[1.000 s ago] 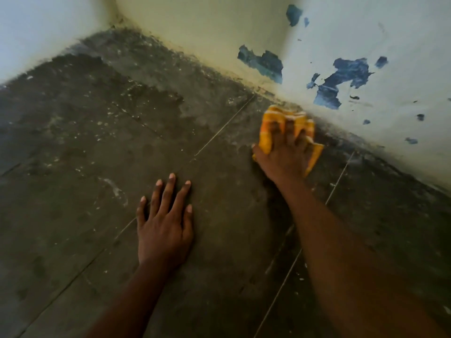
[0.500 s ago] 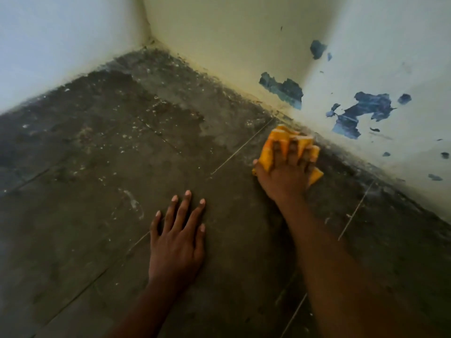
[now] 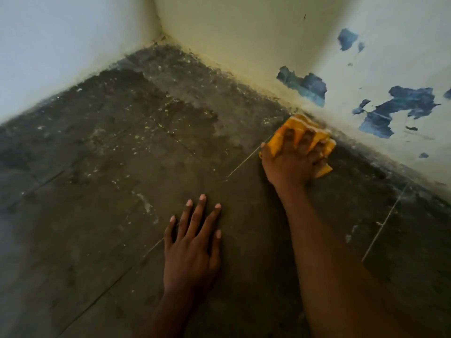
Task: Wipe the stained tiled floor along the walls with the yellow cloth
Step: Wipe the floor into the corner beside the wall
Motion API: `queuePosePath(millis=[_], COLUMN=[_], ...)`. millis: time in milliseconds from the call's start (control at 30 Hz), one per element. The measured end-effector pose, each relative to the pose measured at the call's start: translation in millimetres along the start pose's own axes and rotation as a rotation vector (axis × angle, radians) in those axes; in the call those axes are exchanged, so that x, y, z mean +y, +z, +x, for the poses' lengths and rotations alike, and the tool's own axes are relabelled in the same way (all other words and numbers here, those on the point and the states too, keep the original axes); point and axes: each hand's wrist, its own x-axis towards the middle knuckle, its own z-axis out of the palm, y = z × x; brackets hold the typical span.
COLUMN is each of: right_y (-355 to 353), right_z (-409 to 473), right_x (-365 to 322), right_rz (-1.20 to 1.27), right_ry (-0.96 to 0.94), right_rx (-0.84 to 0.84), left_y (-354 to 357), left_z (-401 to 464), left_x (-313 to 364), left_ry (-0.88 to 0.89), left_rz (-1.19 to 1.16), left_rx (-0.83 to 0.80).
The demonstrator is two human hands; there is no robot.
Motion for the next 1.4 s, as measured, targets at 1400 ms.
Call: queuePosePath(millis=[1400], right_y=[12], right_z=[49], right_x=[-51], right_rz=[-0.149], right_ry=[-0.151], right_rx=[0.013], left_y=[-1], left_z=[4], left_x=[-1], left_ry=[-0.033], left_rz=[0.074], left_rx=[-0.028])
